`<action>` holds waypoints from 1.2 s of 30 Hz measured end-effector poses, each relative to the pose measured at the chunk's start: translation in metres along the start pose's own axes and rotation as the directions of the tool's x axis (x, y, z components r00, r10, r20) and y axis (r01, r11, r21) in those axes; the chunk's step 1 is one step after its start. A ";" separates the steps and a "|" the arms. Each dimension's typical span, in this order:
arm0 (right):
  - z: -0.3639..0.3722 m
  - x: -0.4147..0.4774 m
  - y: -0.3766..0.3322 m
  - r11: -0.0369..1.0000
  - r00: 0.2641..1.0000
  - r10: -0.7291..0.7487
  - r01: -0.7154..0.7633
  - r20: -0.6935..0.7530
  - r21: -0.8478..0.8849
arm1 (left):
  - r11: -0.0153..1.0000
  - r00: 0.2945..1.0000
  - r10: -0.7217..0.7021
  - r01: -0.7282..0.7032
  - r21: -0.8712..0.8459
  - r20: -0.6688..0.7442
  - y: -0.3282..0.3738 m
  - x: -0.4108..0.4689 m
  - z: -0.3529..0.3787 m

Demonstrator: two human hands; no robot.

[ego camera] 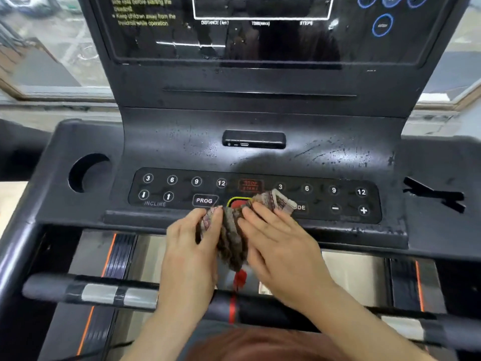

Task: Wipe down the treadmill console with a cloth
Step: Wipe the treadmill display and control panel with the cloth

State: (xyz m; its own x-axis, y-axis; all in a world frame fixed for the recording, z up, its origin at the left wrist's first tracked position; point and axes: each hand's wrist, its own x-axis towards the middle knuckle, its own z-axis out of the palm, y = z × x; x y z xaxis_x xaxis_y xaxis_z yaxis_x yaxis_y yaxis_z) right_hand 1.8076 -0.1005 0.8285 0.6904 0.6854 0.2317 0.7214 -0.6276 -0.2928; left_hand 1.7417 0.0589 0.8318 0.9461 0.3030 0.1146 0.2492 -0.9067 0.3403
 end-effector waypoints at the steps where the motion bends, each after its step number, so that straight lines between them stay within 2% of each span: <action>1: -0.003 -0.003 0.011 1.000 0.999 0.026 -0.026 -0.036 0.002 | 0.999 0.999 0.027 -0.027 0.018 -0.024 0.007 0.004 0.003; 3: -0.002 0.010 0.024 0.994 0.989 0.100 -0.105 -0.111 -0.040 | 0.991 0.992 0.116 -0.113 0.067 -0.042 0.016 0.017 0.008; 5: 0.006 0.035 0.017 0.982 0.980 0.168 -0.176 -0.108 -0.068 | 0.989 0.992 0.117 -0.112 0.098 -0.049 0.015 0.026 0.004; 7: 0.015 0.041 -0.003 0.988 0.988 0.134 -0.139 -0.074 -0.062 | 0.986 0.994 0.102 -0.094 0.138 -0.050 0.002 0.024 -0.005; 10: 0.009 0.008 -0.007 0.999 1.000 0.006 -0.006 -0.017 -0.039 | 0.981 0.994 0.108 -0.105 0.165 -0.007 -0.009 0.005 -0.015; 12: -0.002 -0.013 0.012 0.999 0.998 0.010 -0.012 -0.064 -0.033 | 0.963 0.977 0.211 -0.209 0.171 0.004 0.003 0.002 -0.008; 15: -0.009 -0.006 0.038 0.987 0.981 0.138 -0.148 -0.137 -0.065 | 0.907 0.930 0.359 -0.367 0.206 0.074 0.034 0.018 0.017; 17: -0.006 0.010 0.041 0.971 0.970 0.209 -0.221 -0.120 -0.093 | 0.907 0.932 0.344 -0.361 0.218 0.115 0.042 0.036 0.025; 20: -0.004 0.012 0.039 0.971 0.976 0.199 -0.209 -0.089 -0.115 | 0.932 0.958 0.250 -0.278 0.234 0.141 0.029 0.046 0.016; 24: -0.010 -0.026 0.041 0.977 0.991 0.130 -0.136 -0.045 -0.164 | 0.943 0.946 0.265 -0.295 0.156 0.188 0.031 0.016 0.010; 26: -0.014 -0.041 0.049 0.975 0.987 0.152 -0.159 -0.058 -0.155 | 0.937 0.931 0.302 -0.330 0.118 0.207 0.052 0.007 0.020; 31: -0.025 -0.070 0.072 0.933 0.925 0.326 -0.348 -0.196 -0.089 | 0.841 0.841 0.458 -0.515 0.166 0.289 0.117 0.033 0.054; 34: -0.030 -0.095 0.091 0.893 0.875 0.424 -0.447 -0.234 -0.055 | 0.746 0.743 0.570 -0.647 0.157 0.350 0.147 0.047 0.068; 36: -0.033 -0.110 0.104 0.841 0.817 0.519 -0.541 -0.251 -0.021 | 0.682 0.672 0.648 -0.722 0.121 0.359 0.172 0.054 0.074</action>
State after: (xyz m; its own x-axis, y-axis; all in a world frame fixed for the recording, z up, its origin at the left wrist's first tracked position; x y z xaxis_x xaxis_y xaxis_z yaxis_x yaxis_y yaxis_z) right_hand 1.8089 -0.2533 0.8033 0.9524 0.1417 0.2701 0.2347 -0.9059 -0.3524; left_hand 1.8507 -0.1028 0.8275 0.8714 -0.4891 -0.0376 -0.4880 -0.8721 0.0363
